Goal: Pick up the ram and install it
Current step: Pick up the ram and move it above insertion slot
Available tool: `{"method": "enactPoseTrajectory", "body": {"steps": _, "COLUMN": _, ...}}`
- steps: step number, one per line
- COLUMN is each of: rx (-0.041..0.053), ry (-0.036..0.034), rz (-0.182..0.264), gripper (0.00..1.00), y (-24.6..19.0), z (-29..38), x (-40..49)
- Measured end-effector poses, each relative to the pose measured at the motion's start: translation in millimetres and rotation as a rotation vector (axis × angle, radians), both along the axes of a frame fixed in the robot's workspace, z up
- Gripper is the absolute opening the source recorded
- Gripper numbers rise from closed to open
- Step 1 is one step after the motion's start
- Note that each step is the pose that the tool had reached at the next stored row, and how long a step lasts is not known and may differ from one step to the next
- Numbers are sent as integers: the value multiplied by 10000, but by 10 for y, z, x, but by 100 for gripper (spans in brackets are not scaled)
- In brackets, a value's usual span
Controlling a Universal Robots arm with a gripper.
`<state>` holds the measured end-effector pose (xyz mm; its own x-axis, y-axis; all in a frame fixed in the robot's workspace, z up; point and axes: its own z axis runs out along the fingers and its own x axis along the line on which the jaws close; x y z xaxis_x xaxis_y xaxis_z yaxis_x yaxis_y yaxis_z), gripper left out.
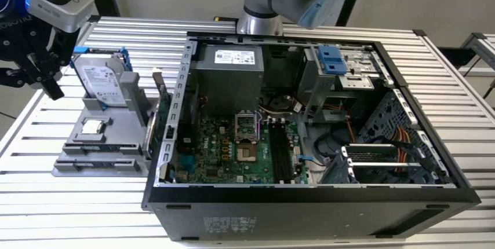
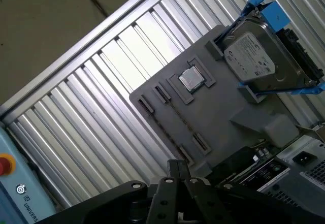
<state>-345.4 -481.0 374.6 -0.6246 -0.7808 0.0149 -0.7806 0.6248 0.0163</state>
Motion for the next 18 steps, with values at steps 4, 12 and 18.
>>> {"method": "enactPoseTrajectory", "body": {"steps": 4, "rx": -1, "ry": -1, "rz": 381, "gripper": 0, "y": 0, "z": 0, "x": -1}}
{"method": "enactPoseTrajectory", "body": {"steps": 12, "rx": 0, "ry": -1, "rz": 1325, "gripper": 0, "y": 0, "z": -1, "x": -1}}
{"method": "enactPoseTrajectory", "body": {"steps": 18, "rx": 0, "ry": -1, "rz": 2070, "gripper": 0, "y": 0, "z": -1, "x": -1}}
